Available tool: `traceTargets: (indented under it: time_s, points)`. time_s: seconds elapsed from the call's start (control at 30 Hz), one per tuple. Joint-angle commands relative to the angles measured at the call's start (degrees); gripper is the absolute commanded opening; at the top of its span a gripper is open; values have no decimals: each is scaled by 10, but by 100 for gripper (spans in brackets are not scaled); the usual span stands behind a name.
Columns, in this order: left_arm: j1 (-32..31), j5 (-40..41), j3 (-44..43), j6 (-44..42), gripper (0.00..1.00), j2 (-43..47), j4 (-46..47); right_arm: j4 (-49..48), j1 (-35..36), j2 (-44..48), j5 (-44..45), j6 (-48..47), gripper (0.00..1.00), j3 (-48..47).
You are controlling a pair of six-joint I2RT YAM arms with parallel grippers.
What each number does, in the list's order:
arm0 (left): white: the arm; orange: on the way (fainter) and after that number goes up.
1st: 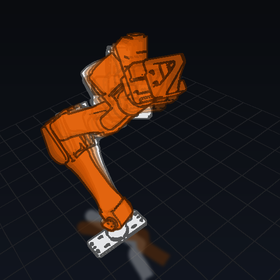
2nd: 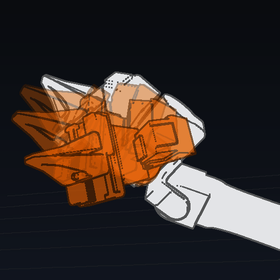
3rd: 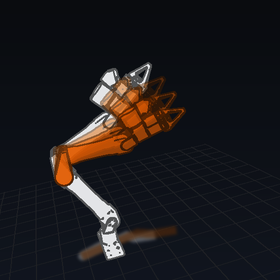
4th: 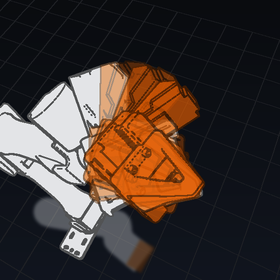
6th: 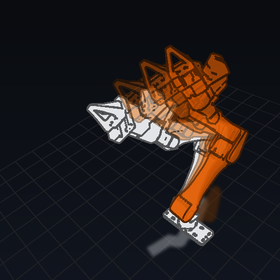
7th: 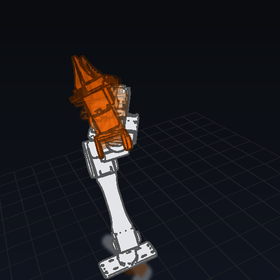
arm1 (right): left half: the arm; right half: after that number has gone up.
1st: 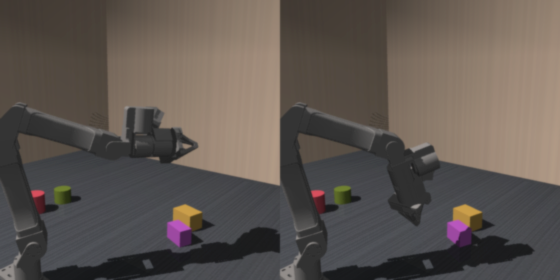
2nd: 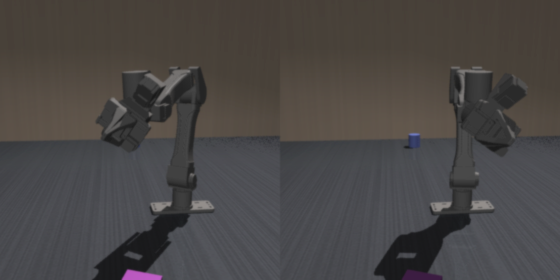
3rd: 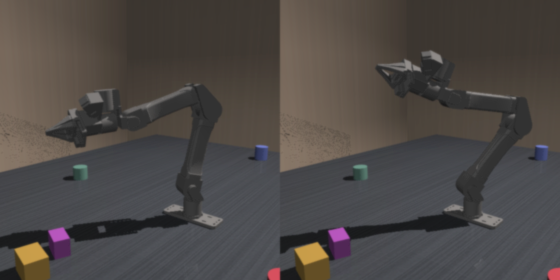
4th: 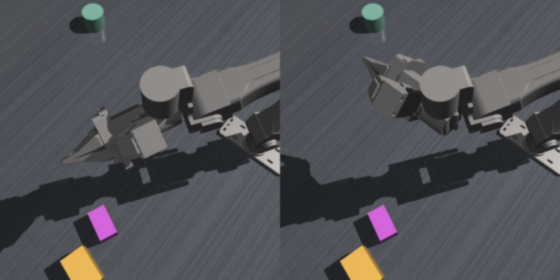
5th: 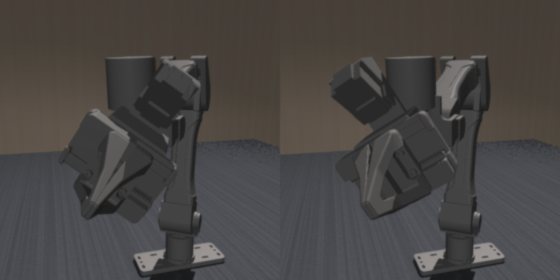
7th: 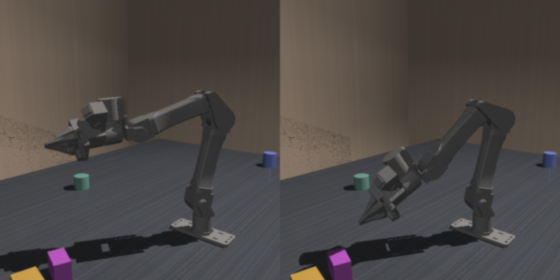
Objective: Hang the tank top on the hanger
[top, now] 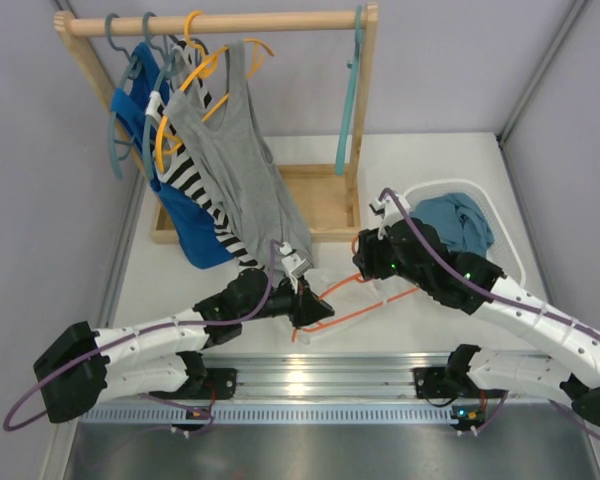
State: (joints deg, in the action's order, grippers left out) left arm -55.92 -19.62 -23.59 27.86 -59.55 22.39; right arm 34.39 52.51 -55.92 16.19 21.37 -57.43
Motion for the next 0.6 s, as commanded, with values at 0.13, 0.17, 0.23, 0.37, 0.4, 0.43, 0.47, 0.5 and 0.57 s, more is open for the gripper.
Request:
traceTargets:
  time_s: [0.13, 0.17, 0.23, 0.37, 0.4, 0.43, 0.47, 0.5, 0.57]
  points:
    - [-8, 11, -29, -18, 0, -5, 37, -33, 7, -16, 12, -10, 48, 9]
    - [-9, 12, -29, -18, 0, -4, 37, -35, 8, -16, 14, -9, 48, 10]
    - [-9, 15, -30, -18, 0, -4, 38, -36, 9, -16, 15, -6, 46, 15]
    - [-11, 23, -32, -20, 0, -6, 38, -42, 13, -19, 25, 1, 43, 23]
    - [-11, 24, -32, -19, 0, -7, 39, -44, 14, -20, 27, 3, 42, 25]
    - [-12, 24, -32, -19, 0, -7, 40, -47, 15, -19, 31, 4, 38, 28]
    - [-12, 27, -33, -19, 0, -8, 41, -47, 16, -20, 42, 10, 37, 30]
    - [-12, 27, -34, -19, 0, -10, 41, -49, 18, -19, 47, 12, 37, 33]
    - [-14, 34, -34, -18, 0, -11, 42, -58, 20, -14, 60, 21, 38, 42]
